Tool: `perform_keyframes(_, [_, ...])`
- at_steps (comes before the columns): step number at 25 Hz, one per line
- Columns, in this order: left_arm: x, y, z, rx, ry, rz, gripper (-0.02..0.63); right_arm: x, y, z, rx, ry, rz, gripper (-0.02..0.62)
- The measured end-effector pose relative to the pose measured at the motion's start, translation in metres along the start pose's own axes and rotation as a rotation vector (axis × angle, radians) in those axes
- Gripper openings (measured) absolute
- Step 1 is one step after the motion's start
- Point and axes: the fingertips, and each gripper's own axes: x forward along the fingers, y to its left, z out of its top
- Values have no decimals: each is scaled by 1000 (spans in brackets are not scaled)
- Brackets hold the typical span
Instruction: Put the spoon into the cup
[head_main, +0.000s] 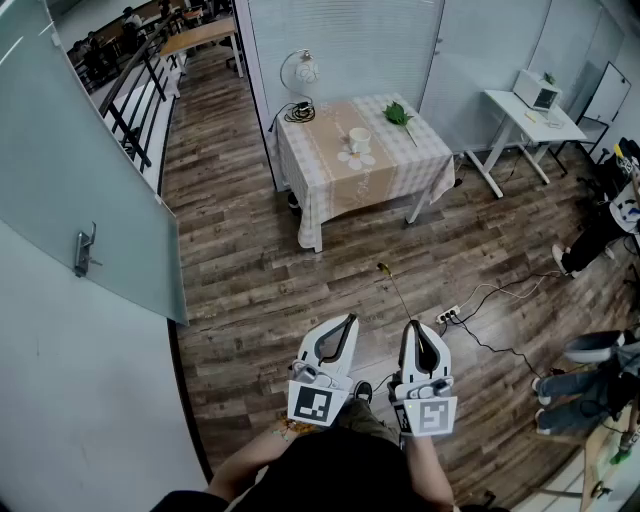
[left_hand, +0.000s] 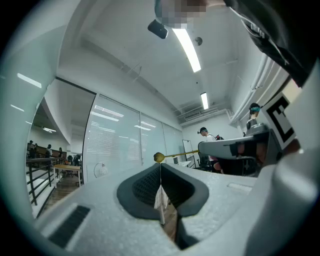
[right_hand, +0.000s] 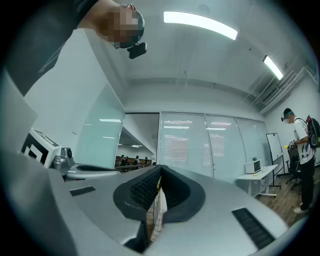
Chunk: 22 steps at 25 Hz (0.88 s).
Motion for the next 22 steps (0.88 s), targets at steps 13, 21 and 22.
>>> perform_keyframes(13, [-38, 19, 1, -18, -5, 5, 17, -7, 45, 10, 43, -17, 33, 8])
perform_keyframes(21, [-24, 34, -12, -23, 6, 24, 17, 13, 39, -10, 68, -1, 44, 8])
perform_keyframes(22, [-20, 39, -14, -19, 11, 29, 17, 20, 37, -13, 71, -2, 48, 8])
